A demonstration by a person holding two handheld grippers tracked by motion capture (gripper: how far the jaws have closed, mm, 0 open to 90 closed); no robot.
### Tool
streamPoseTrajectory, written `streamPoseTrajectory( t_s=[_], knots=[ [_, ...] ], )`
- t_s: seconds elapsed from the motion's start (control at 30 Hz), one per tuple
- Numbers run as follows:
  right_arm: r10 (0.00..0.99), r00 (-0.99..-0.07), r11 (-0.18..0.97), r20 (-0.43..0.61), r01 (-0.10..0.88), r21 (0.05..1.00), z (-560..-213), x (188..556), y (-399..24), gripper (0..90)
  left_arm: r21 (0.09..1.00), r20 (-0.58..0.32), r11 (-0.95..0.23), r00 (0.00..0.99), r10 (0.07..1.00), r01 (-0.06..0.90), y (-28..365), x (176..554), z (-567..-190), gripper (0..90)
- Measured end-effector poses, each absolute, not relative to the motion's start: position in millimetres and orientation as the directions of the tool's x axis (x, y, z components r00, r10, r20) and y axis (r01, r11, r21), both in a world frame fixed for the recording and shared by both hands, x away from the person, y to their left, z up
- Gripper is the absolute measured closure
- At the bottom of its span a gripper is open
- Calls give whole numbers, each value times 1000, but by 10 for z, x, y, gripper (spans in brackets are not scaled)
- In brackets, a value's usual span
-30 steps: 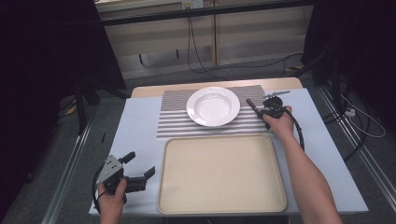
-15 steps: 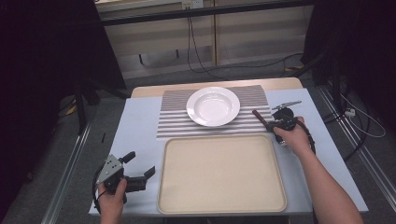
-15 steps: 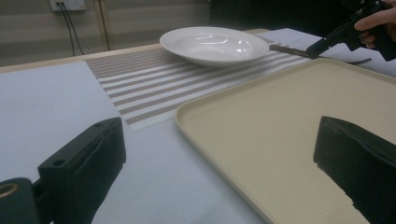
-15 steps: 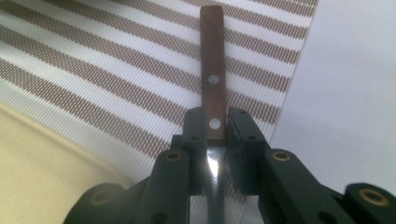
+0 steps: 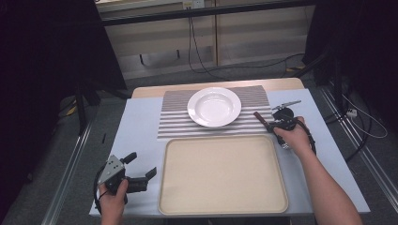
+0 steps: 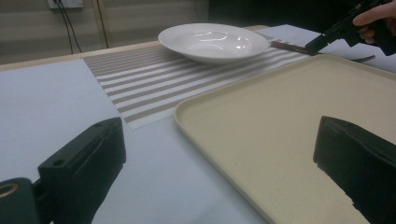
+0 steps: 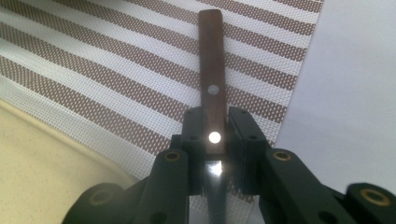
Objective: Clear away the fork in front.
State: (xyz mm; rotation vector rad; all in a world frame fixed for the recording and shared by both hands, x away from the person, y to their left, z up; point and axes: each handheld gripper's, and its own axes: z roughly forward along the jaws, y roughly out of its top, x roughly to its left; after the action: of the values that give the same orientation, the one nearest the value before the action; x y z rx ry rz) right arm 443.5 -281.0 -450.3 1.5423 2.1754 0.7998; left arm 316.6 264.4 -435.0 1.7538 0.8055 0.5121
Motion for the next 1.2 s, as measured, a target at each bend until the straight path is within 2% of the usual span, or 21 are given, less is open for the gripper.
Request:
streamPoseTrajectory(
  t_s=[0.33,0.53,0.7,0.93,1.2],
  knots=[
    [934,-356,257,43,749,611,-4476,4223,-2910,783,947,-46,-184,676,736,265,2647,3170,-4344,26],
    [928,-372,291,5,734,614,-4488,4021,-2918,781,946,-45,-187,678,733,264,2633,3168,-4345,26],
    [934,-358,275,12,737,618,-4504,4018,-2917,773,946,-46,-187,679,732,266,2624,3160,-4343,26],
    [944,-329,279,-1,800,531,-4446,4131,-2836,774,944,-44,-191,676,735,269,2632,3160,-4350,26],
    [951,-306,235,40,802,548,-4463,4113,-2875,779,944,-38,-196,678,734,265,2626,3170,-4342,26]
  ],
)
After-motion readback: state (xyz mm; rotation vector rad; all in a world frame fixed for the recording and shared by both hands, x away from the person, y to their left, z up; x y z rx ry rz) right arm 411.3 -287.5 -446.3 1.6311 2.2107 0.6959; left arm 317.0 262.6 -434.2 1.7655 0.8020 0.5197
